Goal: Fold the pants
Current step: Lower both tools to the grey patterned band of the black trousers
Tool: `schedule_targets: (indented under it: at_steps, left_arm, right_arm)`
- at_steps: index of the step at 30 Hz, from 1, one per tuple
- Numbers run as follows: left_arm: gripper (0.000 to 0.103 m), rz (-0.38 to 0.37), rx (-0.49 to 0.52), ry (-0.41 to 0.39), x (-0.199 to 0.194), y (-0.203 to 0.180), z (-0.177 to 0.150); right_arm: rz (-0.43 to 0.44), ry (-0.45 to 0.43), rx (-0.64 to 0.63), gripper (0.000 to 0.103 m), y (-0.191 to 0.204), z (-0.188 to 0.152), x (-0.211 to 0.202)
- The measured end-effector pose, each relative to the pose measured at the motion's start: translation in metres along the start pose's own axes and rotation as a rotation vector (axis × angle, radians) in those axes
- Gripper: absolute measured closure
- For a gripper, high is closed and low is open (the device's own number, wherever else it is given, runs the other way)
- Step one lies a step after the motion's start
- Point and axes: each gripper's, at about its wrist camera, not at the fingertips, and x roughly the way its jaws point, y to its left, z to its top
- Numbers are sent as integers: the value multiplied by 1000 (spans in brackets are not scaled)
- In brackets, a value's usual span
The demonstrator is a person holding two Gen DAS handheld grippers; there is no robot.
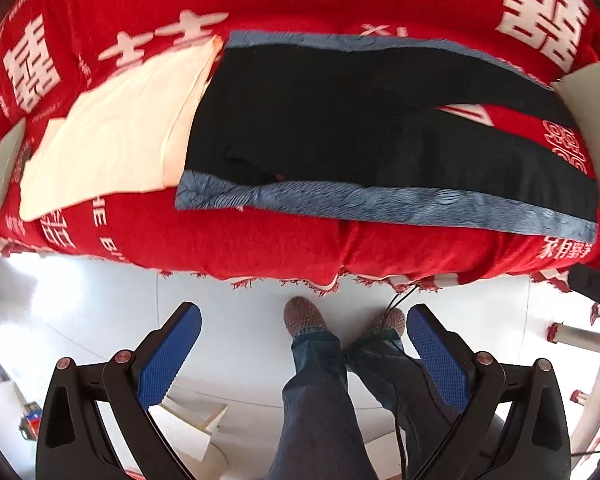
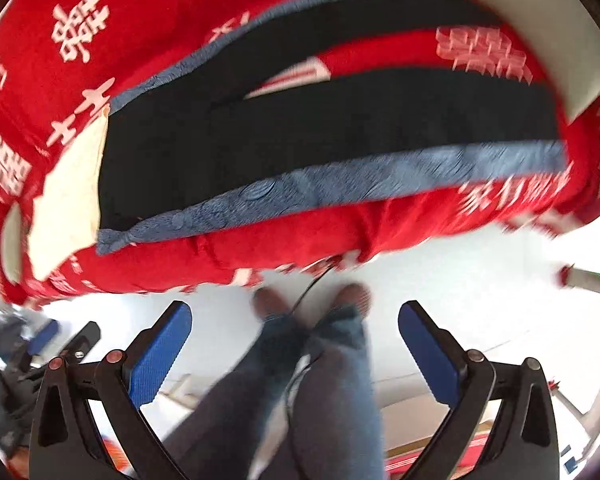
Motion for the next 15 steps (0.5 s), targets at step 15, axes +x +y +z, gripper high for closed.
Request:
schedule_targets:
  at_steps: [15]
  left_arm:
    - [0, -285, -226, 21, 116, 65, 41]
  right_arm:
    - [490, -44, 217, 0, 4, 10, 122]
